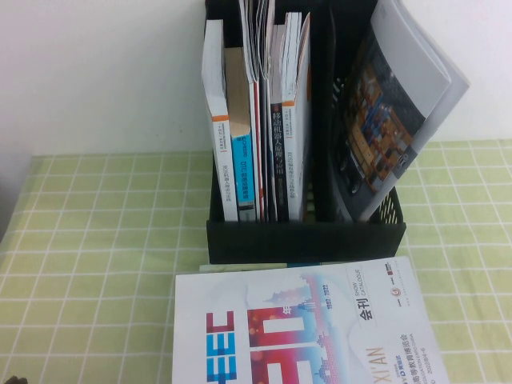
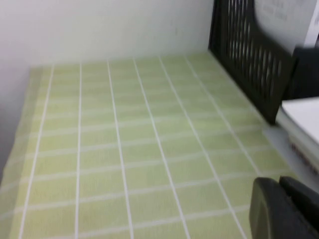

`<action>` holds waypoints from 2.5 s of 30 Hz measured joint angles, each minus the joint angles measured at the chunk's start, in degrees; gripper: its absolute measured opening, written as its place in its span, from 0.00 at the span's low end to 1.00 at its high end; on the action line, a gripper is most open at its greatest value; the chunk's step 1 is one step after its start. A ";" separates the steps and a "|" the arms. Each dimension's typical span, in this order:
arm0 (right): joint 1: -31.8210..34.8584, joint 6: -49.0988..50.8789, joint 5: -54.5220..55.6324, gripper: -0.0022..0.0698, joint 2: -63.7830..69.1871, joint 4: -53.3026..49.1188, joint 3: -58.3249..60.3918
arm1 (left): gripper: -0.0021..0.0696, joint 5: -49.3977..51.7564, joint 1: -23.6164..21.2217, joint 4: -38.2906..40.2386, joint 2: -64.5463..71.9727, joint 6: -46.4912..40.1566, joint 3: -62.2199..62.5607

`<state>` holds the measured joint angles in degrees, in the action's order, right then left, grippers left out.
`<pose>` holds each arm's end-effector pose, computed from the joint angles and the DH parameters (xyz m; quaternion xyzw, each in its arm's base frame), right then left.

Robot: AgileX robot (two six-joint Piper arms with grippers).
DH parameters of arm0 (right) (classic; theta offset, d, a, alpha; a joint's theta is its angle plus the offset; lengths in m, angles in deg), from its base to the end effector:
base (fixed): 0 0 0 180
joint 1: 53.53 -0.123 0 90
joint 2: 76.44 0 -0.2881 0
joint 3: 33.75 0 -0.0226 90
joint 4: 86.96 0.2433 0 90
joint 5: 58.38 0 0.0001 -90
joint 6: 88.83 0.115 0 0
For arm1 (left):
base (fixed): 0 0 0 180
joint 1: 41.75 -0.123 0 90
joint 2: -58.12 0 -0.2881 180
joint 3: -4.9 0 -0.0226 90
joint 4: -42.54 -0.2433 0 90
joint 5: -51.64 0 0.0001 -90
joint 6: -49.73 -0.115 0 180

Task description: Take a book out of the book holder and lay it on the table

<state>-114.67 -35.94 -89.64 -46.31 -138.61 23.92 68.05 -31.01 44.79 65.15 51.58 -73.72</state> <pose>0.0858 0.0585 0.2663 -0.2616 0.7590 0.1740 0.5703 0.0660 -0.0138 0.1751 0.0491 0.7759 -0.0850 0.6232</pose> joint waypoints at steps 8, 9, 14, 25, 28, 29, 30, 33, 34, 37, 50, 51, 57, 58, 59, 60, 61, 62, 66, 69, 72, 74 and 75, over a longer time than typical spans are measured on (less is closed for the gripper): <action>0.00 0.00 0.00 0.03 0.00 0.00 0.00 | 0.03 2.98 0.00 0.99 0.00 0.00 0.00; 0.00 0.00 0.00 0.03 0.00 0.00 0.00 | 0.03 2.98 0.00 1.21 0.00 0.00 0.00; 0.00 0.00 0.00 0.03 0.00 0.00 0.00 | 0.03 3.11 -0.80 1.40 0.00 0.00 0.00; 0.29 0.09 0.00 0.03 -0.23 0.00 0.00 | 0.03 3.24 -11.18 1.67 0.00 0.00 0.00; 3.99 0.09 1.50 0.03 -1.34 0.00 0.00 | 0.03 3.24 -11.93 1.67 0.00 0.00 0.00; 5.67 0.09 2.27 0.03 -1.80 0.00 0.00 | 0.03 3.24 -11.94 1.67 0.00 0.00 0.00; 8.11 0.09 3.13 0.03 -2.12 0.00 0.00 | 0.03 3.24 -11.94 1.67 0.00 0.00 0.00; 17.35 0.09 5.14 0.03 -3.20 0.00 0.00 | 0.03 3.24 -11.94 1.67 0.00 0.00 0.00; 20.87 0.09 5.43 0.03 -3.69 0.00 0.00 | 0.03 3.24 -11.94 1.67 0.00 0.00 0.00; 31.00 0.09 5.57 0.03 -5.18 0.00 0.00 | 0.03 3.24 -11.94 1.67 0.00 0.00 0.00; 48.77 0.22 4.07 0.03 -6.56 -7.43 0.04 | 0.03 3.24 -11.94 1.67 0.00 0.00 0.00; 48.77 0.22 4.19 0.03 -6.56 -8.75 0.04 | 0.03 3.24 -11.94 1.67 0.00 0.00 0.00; 48.77 3.97 7.11 0.03 -6.56 -5.05 0.04 | 0.03 3.24 -11.94 1.67 0.00 0.00 0.00; 48.77 4.36 7.51 0.03 -6.56 -3.08 0.04 | 0.03 3.24 -11.94 1.67 0.00 0.00 0.00; 48.77 4.49 7.82 0.03 -6.56 -1.36 0.04 | 0.03 3.24 -11.94 1.67 0.00 0.00 0.00; 48.77 3.91 8.06 0.03 -6.56 1.13 0.04 | 0.03 3.24 -11.94 1.67 0.00 0.00 0.00; 48.77 2.05 8.05 0.03 -6.56 4.16 0.04 | 0.03 3.24 -11.94 1.67 0.00 0.00 0.00; 48.77 -0.44 8.05 0.03 -6.68 7.83 0.04 | 0.03 3.24 -11.94 1.67 0.00 0.00 0.00; 49.02 -24.69 7.83 0.03 -8.57 27.43 0.13 | 0.03 3.24 -11.94 1.67 0.00 0.00 0.00; 50.39 -43.15 10.93 0.03 -11.21 43.00 1.95 | 0.03 3.24 -11.94 1.67 0.00 0.00 0.00; 53.50 -52.88 19.36 0.03 -14.06 55.22 6.47 | 0.03 3.24 -11.94 1.67 0.00 0.14 0.00; 56.10 -55.13 24.00 0.03 -15.72 59.04 10.07 | 0.03 3.24 -11.94 1.67 0.00 0.14 0.00; 57.17 -55.69 25.40 0.03 -16.55 60.42 11.53 | 0.03 3.24 -11.94 1.67 0.00 0.14 0.00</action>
<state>-57.50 -91.63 -64.24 -62.86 -78.19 35.45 71.29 -42.94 46.45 65.15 51.71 -73.72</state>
